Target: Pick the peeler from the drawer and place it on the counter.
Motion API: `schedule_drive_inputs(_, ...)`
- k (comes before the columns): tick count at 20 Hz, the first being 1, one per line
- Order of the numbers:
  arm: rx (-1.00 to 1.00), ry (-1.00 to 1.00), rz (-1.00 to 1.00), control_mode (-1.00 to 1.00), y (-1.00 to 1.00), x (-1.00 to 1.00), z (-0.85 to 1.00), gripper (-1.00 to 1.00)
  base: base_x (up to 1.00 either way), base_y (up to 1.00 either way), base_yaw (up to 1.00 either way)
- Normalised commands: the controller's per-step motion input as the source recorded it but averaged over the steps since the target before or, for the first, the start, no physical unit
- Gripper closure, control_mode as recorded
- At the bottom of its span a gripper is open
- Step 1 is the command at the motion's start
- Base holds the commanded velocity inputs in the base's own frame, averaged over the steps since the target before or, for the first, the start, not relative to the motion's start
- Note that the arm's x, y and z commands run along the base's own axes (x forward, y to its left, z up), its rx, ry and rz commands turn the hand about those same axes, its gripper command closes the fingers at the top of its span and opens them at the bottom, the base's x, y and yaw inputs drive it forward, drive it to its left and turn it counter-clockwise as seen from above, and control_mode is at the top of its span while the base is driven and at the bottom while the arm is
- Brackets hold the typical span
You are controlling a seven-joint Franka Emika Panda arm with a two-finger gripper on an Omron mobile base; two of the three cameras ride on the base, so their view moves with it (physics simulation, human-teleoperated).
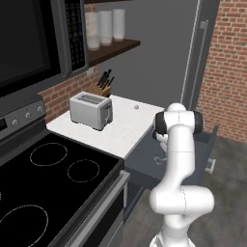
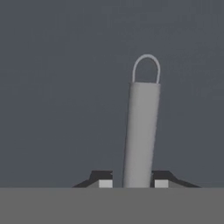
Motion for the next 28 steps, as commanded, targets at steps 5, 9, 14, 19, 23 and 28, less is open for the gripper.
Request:
schedule_drive_inputs(5, 0.0, -0.15, 0.0, -1.0, 0.0, -0.37, -0.27, 1.0, 0.0, 0.0, 0.0)
schedule_drive_inputs(9, 0.0, -0.07, 0.0, -1.0, 0.0, -0.6, 0.31, 1.0, 0.0, 0.0, 0.0)
schedule_drive_inputs(14, 0.0, -0.01, 0.0, -1.0, 0.0, -0.65, 0.94, 1.0, 0.0, 0.0, 0.0)
schedule_drive_inputs(19, -0.06, 0.0, 0.0, -1.0, 0.1, -0.17, 1.0, 1.0, 0.0, 0.0, 0.0)
schedule_drive_inputs(23, -0.1, -0.02, 0.04, -1.0, 0.52, 0.05, 1.0, 1.0, 0.0, 0.0, 0.0)
schedule_drive_inputs(28, -0.08, -0.01, 0.21, -1.0, 0.94, 0.43, 1.0, 1.0, 0.0, 0.0, 0.0)
